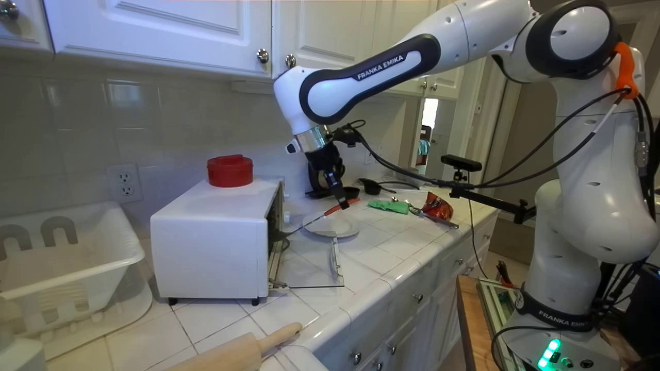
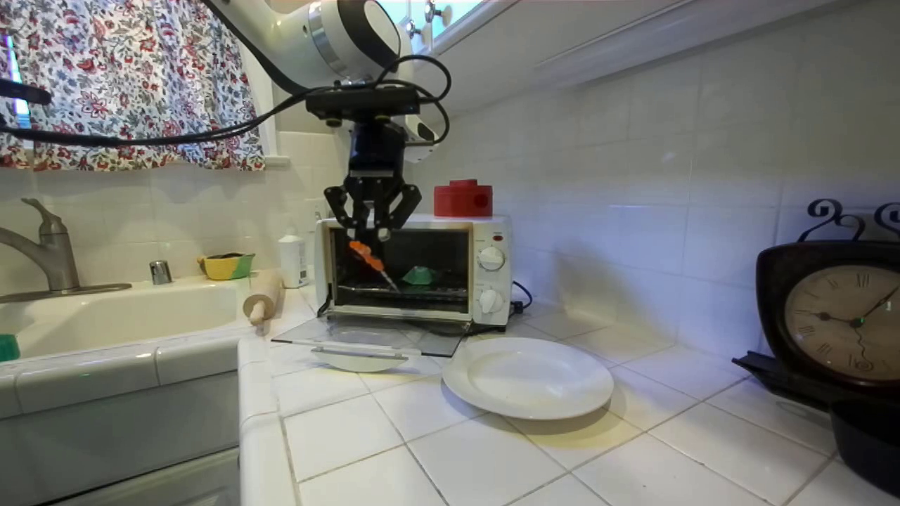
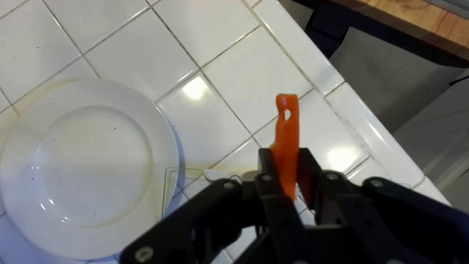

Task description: Pick up the spatula, use it to pick up the green object from the oven, place the green object on the plate and the place the spatula back down

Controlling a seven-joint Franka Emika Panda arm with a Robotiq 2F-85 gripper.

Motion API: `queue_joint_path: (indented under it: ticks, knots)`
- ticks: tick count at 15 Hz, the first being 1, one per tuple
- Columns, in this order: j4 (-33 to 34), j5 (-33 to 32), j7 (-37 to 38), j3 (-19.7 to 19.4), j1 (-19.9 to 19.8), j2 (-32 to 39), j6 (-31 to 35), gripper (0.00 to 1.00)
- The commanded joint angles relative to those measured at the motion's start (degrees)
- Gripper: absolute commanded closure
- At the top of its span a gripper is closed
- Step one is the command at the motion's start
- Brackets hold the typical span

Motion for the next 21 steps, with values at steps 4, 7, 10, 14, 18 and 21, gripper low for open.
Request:
queue_joint_path:
  ticks: [4, 7, 10, 14, 18, 21]
  knots:
    - [5.99, -0.84, 1.24, 0.18, 0.58, 3.17, -3.4, 0.95]
    - [8.03, -0.57, 1.15, 0.13, 0.51, 5.0, -3.94, 0.95]
    - [9.19, -1.05, 1.15, 0.25, 0.77, 6.55, -4.77, 0.95]
    - [10.16, -1.88, 1.23, 0.44, 1.33, 7.56, -5.88, 0.95]
    - [11.93, -2.09, 1.97, 0.36, 1.63, 8.77, -5.58, 0.95]
    - [12.5, -1.91, 2.34, 0.31, 1.63, 10.1, -4.39, 0.95]
